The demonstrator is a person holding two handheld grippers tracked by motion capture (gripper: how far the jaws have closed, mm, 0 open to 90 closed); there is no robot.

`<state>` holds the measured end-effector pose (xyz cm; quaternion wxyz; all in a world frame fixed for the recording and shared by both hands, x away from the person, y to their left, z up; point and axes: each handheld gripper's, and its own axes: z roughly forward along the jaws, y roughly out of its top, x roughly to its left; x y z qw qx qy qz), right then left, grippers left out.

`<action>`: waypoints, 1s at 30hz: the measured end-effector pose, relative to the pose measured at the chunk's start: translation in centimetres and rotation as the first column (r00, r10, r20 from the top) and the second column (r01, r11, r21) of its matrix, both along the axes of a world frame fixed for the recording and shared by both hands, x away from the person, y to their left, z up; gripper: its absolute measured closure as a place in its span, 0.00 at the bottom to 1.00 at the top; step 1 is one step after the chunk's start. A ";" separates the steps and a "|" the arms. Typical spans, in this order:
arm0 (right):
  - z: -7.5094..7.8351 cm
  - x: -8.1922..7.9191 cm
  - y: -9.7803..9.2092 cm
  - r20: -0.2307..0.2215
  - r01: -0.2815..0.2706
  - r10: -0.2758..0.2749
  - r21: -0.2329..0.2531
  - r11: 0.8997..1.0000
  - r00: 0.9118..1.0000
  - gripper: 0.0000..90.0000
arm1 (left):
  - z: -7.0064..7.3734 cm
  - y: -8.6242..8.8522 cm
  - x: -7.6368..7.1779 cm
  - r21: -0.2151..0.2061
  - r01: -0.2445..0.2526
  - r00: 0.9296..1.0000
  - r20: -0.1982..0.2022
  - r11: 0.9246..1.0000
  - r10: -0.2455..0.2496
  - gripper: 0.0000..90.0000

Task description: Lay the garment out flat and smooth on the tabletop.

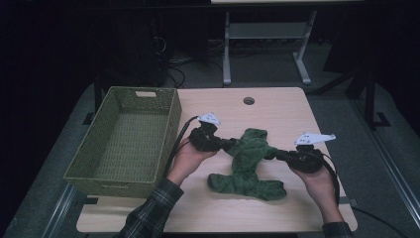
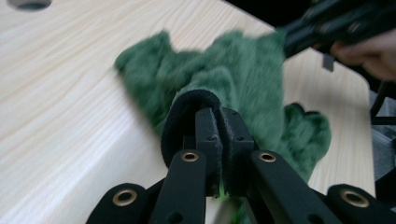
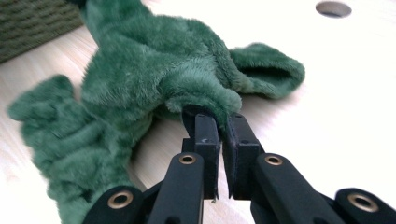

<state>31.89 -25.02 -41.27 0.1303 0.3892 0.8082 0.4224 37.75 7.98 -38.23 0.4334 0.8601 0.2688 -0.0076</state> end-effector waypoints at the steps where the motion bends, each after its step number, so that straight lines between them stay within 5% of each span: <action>1: 0.3 0.1 0.0 0.000 -0.007 0.007 0.001 1.000 1.000 0.94 | -0.2 0.2 -0.2 0.017 -0.015 1.000 -0.005 1.000 0.015 0.97; 5: 0.5 0.9 0.5 -0.008 -0.040 0.040 -0.020 0.999 0.999 0.94 | -1.6 0.9 -0.6 0.057 -0.054 0.998 -0.029 0.997 0.056 0.97; 17: -3.5 3.3 2.9 -0.148 -0.098 0.088 -0.063 0.993 0.985 0.94 | -6.4 1.2 0.1 0.209 -0.068 0.991 -0.101 0.976 0.091 0.97; 24: -4.6 3.6 3.4 -0.181 -0.118 0.103 -0.076 0.990 0.978 0.93 | -7.0 1.0 0.1 0.220 -0.064 0.992 -0.090 0.973 0.086 0.95; 30: -4.1 3.2 3.1 -0.165 -0.111 0.101 -0.057 0.992 0.981 0.77 | -6.0 1.0 -0.3 0.226 -0.062 0.993 -0.080 0.972 0.082 0.70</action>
